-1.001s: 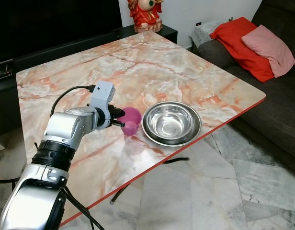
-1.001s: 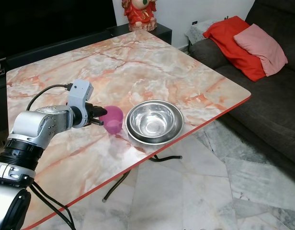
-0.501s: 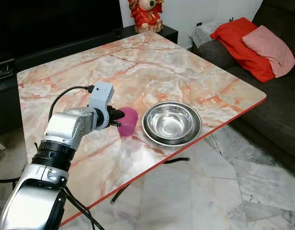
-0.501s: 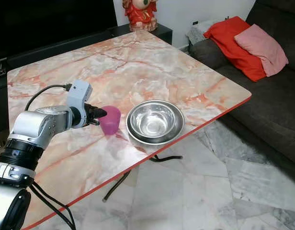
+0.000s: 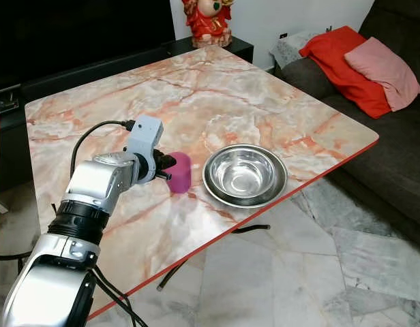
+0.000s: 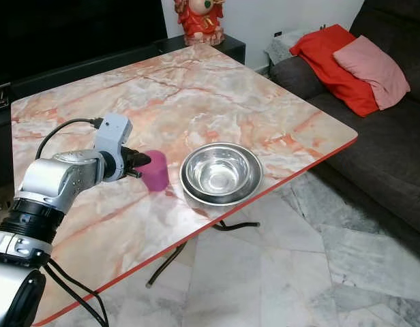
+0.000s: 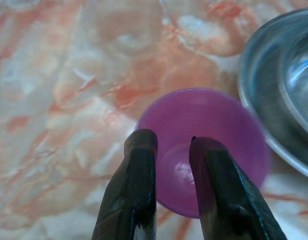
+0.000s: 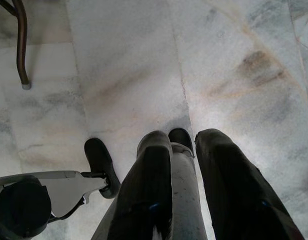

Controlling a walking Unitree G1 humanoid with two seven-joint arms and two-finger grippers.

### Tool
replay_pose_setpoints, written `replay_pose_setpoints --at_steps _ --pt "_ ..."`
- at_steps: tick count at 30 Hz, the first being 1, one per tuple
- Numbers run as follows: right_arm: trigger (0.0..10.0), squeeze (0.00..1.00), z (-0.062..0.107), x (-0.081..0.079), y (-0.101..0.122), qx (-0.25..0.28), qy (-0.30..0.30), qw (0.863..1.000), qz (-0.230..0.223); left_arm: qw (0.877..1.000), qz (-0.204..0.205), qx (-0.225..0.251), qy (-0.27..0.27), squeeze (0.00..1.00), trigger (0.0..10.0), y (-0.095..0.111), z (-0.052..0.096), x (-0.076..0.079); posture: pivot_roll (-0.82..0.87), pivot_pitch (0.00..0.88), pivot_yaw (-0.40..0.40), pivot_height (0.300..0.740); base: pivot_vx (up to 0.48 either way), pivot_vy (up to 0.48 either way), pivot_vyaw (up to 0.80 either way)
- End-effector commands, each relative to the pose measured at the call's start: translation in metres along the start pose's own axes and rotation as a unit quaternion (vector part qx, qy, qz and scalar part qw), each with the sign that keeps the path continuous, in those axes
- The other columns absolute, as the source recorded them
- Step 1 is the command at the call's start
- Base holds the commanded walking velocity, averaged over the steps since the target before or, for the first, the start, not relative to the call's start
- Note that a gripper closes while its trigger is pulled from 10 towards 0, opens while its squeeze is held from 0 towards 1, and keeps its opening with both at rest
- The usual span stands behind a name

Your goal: Setting the table

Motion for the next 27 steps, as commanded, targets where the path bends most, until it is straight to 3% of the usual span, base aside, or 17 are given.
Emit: replay_pose_setpoints --at_steps 1,5,8,11,16,19,24,27 --pt "10.0 0.0 0.002 0.002 -0.01 -0.013 -0.004 1.0 -0.001 0.999 -0.035 0.006 0.026 0.0 10.0 -0.003 0.001 -0.009 0.0 0.112 0.092 0.74 0.0 0.0 0.0" --pt "10.0 0.0 0.002 0.002 -0.01 -0.012 -0.003 1.0 0.0 0.998 -0.042 0.023 0.042 0.0 10.0 0.004 0.002 -0.014 0.0 0.115 0.09 0.74 0.0 0.0 0.0" --pt "10.0 0.0 0.002 0.001 -0.01 -0.012 -0.002 1.0 0.001 0.995 -0.044 0.066 0.057 0.0 10.0 0.022 0.007 -0.018 0.0 0.118 0.088 0.74 0.0 0.0 0.0" --pt "10.0 0.0 0.002 0.001 -0.009 -0.01 -0.001 1.0 0.0 0.989 -0.05 0.124 0.068 0.0 10.0 0.044 0.017 -0.021 0.0 0.122 0.085 0.74 0.0 0.0 0.0" --pt "10.0 0.0 0.002 0.001 -0.009 -0.01 -0.001 1.0 0.001 0.974 -0.072 0.187 0.101 0.0 10.0 0.058 0.035 -0.032 0.01 0.125 0.078 0.74 0.0 0.0 0.0" --pt "10.0 0.0 0.002 0.002 -0.009 -0.01 -0.001 1.0 0.001 0.966 -0.057 0.227 0.114 0.0 10.0 0.054 0.045 -0.036 0.0 0.124 0.075 0.74 0.0 0.0 0.0" --pt "10.0 0.0 0.002 0.003 -0.007 -0.007 -0.002 1.0 0.0 0.963 -0.049 0.258 0.066 0.0 10.0 0.011 0.056 -0.003 0.0 0.118 0.073 0.74 0.0 0.0 0.0" --pt "10.0 0.0 0.002 0.005 -0.005 -0.003 -0.004 1.0 -0.003 0.961 -0.038 0.259 0.091 0.0 10.0 -0.007 0.066 -0.008 -0.01 0.112 0.072 0.74 0.0 0.0 0.0"
Point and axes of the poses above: a point about 5 cm out from each wrist's last joint towards the gripper, its own z axis pointing back from the gripper into the wrist, its own y axis along the axis of the wrist's last joint, x = y × z, the point moved 6 cm from there along -z, pointing out of the wrist towards the gripper, and after that the axes turned 9 degrees about -z, right-handed, at the moved point
